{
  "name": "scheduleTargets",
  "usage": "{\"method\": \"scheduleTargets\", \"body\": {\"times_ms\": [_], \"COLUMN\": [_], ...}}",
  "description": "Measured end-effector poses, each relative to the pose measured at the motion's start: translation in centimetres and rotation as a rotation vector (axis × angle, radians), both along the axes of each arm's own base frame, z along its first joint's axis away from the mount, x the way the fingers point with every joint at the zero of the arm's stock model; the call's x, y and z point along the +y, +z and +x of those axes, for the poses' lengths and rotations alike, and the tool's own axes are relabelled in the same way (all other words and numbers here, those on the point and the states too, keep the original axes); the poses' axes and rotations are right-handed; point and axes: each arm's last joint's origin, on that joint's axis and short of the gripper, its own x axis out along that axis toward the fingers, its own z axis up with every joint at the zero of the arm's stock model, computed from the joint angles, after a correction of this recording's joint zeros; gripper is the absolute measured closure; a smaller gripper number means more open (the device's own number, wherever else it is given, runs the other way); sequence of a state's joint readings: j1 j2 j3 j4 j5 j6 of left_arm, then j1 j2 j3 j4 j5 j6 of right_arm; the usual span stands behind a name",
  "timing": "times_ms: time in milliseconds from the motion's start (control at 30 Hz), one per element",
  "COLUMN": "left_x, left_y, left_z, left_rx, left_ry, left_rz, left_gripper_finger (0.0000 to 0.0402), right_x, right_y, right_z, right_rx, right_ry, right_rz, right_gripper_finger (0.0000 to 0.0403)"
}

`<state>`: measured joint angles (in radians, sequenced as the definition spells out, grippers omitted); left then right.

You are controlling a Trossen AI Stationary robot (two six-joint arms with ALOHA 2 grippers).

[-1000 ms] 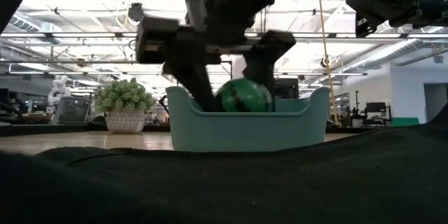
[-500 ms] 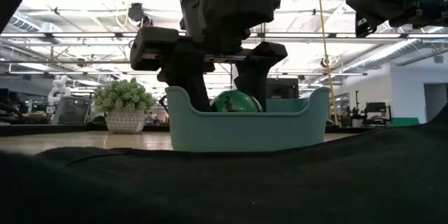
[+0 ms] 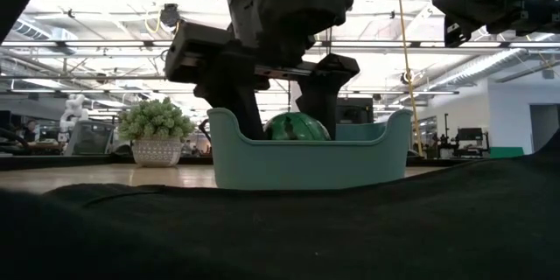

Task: Pick and placing Produce into tupperware
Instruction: Put the watermelon into the blue bin

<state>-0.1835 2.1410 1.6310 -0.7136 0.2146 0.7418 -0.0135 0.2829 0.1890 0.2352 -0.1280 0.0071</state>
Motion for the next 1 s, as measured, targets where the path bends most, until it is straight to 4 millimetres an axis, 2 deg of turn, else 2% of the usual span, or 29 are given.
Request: {"method": "scheduleTargets", "body": {"times_ms": [200, 533, 667, 833, 1000], "left_x": [0.0, -0.6, -0.6, -0.7, -0.9], "left_y": [0.0, 1.3, 1.9, 3.7, 6.3], "left_z": [0.0, -0.1, -0.2, 0.2, 0.8], "left_rx": [-0.006, 0.033, 0.055, 0.038, -0.008], "left_ry": [0.007, 0.027, 0.052, 0.066, 0.098], "left_rz": [0.019, 0.034, 0.089, 0.097, 0.074], "left_gripper_finger": [0.0053, 0.0053, 0.0053, 0.0053, 0.0053], "right_x": [0.0, 0.0, 0.0, 0.0, 0.0], "right_y": [0.0, 0.0, 0.0, 0.0, 0.0], "right_z": [0.0, 0.0, 0.0, 0.0, 0.0], "right_rx": [0.000, 0.000, 0.000, 0.000, 0.001], "right_ry": [0.000, 0.000, 0.000, 0.000, 0.001], "right_rz": [0.000, 0.000, 0.000, 0.000, 0.006], "right_gripper_finger": [0.0403, 0.0403, 0.0403, 0.0403, 0.0403]}}
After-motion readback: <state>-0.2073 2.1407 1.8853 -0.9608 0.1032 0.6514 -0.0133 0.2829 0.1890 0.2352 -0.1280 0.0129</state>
